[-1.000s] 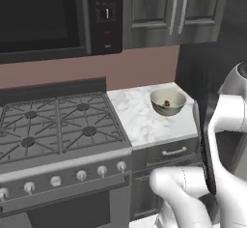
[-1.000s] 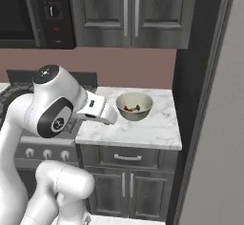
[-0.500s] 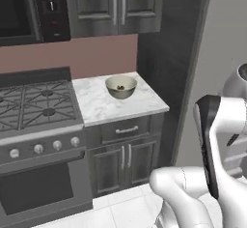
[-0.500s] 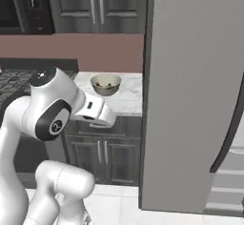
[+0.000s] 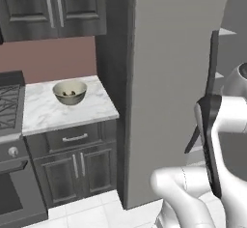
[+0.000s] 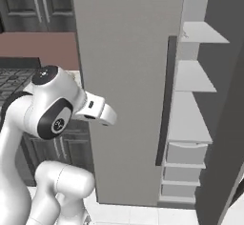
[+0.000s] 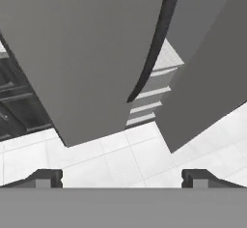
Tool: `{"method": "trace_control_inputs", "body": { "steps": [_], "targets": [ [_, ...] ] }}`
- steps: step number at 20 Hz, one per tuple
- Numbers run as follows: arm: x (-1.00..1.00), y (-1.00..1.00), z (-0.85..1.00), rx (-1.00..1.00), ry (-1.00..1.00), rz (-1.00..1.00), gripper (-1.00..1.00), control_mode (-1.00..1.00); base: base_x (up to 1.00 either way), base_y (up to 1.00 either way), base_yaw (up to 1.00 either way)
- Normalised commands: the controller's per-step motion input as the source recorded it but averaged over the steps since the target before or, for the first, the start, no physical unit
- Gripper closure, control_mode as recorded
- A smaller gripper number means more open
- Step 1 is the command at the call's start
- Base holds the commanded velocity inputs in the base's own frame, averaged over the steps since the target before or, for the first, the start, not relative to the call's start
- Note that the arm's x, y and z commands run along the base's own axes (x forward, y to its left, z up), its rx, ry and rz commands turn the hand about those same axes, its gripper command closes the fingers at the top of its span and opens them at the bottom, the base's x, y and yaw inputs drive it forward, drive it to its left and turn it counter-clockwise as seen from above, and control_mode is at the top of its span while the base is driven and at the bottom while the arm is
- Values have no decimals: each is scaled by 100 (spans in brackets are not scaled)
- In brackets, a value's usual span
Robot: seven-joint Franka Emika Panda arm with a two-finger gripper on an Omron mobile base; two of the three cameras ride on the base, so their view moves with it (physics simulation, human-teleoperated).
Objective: Take the chicken drumstick, mushroom, and fish from the freezer and place them in the bowl on the counter.
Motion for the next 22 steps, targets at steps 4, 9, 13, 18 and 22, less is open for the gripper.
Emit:
{"method": "trace_control_inputs", "body": {
  "steps": [4,9,13,18,22],
  "targets": [
    [0,0,0,0,0,0,-100,100,-13,-100,0],
    [0,0,0,0,0,0,-100,100,-11,-94,8],
    [0,0,0,0,0,0,-100,100,-7,-66,15],
    [0,0,0,0,0,0,-100,100,-4,-16,22],
    [0,0,0,0,0,0,-100,100,5,0,22]
  ]
}}
